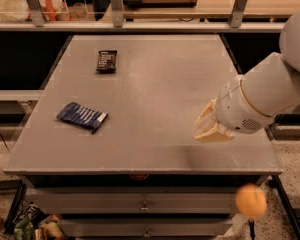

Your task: Move orange near rxbar blueberry

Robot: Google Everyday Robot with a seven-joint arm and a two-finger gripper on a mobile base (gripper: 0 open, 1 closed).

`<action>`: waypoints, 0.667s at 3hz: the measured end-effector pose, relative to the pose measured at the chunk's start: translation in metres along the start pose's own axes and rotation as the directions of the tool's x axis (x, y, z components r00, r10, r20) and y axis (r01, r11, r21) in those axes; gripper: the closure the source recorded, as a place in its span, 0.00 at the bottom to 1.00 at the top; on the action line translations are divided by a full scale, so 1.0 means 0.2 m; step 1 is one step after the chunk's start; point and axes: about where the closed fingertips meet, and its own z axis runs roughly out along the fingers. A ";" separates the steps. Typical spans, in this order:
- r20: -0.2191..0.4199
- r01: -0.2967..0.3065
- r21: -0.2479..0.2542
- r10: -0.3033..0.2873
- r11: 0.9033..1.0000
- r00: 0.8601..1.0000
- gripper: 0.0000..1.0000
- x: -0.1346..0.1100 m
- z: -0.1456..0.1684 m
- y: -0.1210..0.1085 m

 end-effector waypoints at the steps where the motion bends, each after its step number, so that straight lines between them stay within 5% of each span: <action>1: 0.011 0.017 0.000 -0.017 1.000 1.000 1.00 0.01 0.01 0.02; 2: 0.020 0.036 0.001 -0.036 0.999 0.999 1.00 0.01 0.02 0.02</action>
Offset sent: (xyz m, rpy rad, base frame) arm -0.0031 0.0017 -0.0095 0.0238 -0.0245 0.0554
